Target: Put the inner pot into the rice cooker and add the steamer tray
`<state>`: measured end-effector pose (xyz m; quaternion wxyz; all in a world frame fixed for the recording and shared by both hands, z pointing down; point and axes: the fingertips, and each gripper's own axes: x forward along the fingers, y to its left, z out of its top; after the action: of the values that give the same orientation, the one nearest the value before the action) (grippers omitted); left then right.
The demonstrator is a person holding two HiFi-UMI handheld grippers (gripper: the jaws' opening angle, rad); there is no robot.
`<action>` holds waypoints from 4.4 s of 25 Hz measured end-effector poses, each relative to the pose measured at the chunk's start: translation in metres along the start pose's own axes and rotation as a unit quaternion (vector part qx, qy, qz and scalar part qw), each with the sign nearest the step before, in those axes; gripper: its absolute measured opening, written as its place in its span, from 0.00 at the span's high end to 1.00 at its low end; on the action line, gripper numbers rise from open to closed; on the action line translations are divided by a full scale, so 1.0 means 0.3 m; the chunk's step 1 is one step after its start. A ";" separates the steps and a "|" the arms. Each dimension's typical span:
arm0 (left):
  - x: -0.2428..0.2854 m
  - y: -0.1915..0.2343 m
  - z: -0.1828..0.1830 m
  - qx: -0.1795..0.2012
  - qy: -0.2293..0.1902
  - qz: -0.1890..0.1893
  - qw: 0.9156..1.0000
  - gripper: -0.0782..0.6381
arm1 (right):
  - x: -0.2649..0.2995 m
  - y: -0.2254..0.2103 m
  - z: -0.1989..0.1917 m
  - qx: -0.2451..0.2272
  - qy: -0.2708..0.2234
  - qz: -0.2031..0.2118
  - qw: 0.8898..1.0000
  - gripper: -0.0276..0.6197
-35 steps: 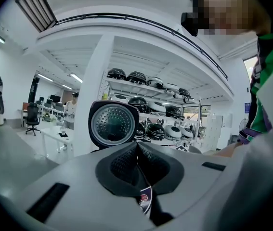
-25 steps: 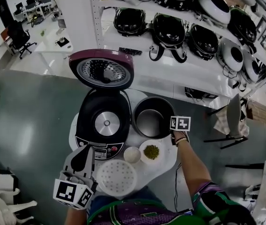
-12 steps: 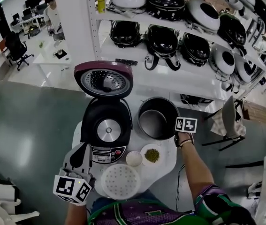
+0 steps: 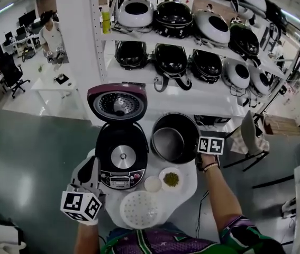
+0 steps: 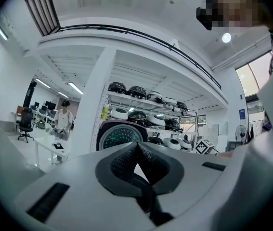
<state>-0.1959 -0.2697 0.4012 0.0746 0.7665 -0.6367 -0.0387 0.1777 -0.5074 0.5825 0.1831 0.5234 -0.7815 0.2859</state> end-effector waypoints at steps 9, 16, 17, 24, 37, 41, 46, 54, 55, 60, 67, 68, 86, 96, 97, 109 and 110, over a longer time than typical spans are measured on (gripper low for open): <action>-0.045 0.049 0.081 0.007 -0.007 -0.028 1.000 0.86 | -0.152 0.193 0.015 0.015 -0.027 0.008 0.999 0.94; -0.082 0.111 0.124 0.005 -0.011 -0.047 0.999 0.86 | -0.184 0.365 0.013 0.013 -0.037 0.012 0.999 0.94; -0.089 0.124 0.127 0.004 -0.011 -0.049 0.999 0.86 | -0.186 0.386 0.017 0.013 -0.039 0.012 0.999 0.94; -0.142 0.221 0.125 0.014 -0.015 -0.053 0.998 0.86 | -0.162 0.534 0.006 0.011 -0.043 0.015 0.999 0.94; -0.186 0.372 0.078 0.012 -0.005 -0.038 0.999 0.86 | -0.002 0.780 -0.026 -0.012 -0.020 0.044 0.999 0.93; -0.183 0.421 0.067 0.001 -0.001 -0.028 1.000 0.86 | 0.050 0.820 -0.041 -0.014 -0.009 0.053 0.998 0.93; -0.169 0.468 0.050 -0.015 0.005 -0.023 1.000 0.86 | 0.110 0.848 -0.066 -0.014 0.003 0.056 0.998 0.93; -0.130 0.489 0.019 -0.015 0.011 -0.020 1.000 0.86 | 0.194 0.831 -0.093 -0.019 0.024 0.055 0.998 0.93; -0.129 0.491 0.013 -0.016 0.012 -0.019 1.000 0.86 | 0.204 0.831 -0.101 -0.021 0.027 0.055 0.998 0.93; -0.125 0.504 -0.005 -0.021 0.018 -0.016 0.999 0.86 | 0.245 0.837 -0.130 -0.022 0.043 0.057 0.997 0.93; -0.138 0.524 -0.034 -0.025 0.028 -0.008 0.999 0.86 | 0.297 0.845 -0.164 -0.028 0.060 0.058 0.996 0.93; -0.141 0.527 -0.038 -0.026 0.030 -0.007 0.999 0.86 | 0.303 0.844 -0.169 -0.031 0.063 0.057 0.996 0.93; -0.145 0.558 -0.121 -0.033 0.052 -0.002 0.998 0.86 | 0.424 0.826 -0.246 -0.058 0.109 0.026 0.992 0.92; -0.127 0.544 -0.114 -0.035 0.052 -0.012 0.998 0.86 | 0.420 0.837 -0.237 -0.111 0.101 -0.010 0.989 0.91; -0.127 0.545 -0.113 -0.034 0.052 -0.012 0.998 0.86 | 0.419 0.837 -0.238 -0.113 0.100 -0.011 0.988 0.91; -0.118 0.515 -0.134 -0.046 0.051 -0.030 0.997 0.86 | 0.418 0.844 -0.252 -0.115 0.102 -0.011 0.988 0.87; -0.119 0.514 -0.134 -0.046 0.052 -0.031 0.997 0.86 | 0.413 0.844 -0.254 -0.117 0.107 -0.009 0.987 0.85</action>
<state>-0.3459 -0.2595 0.4648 0.1415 0.7828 -0.6052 -0.0303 -0.1047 -0.4740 0.6490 0.3287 0.4716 -0.7807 0.2453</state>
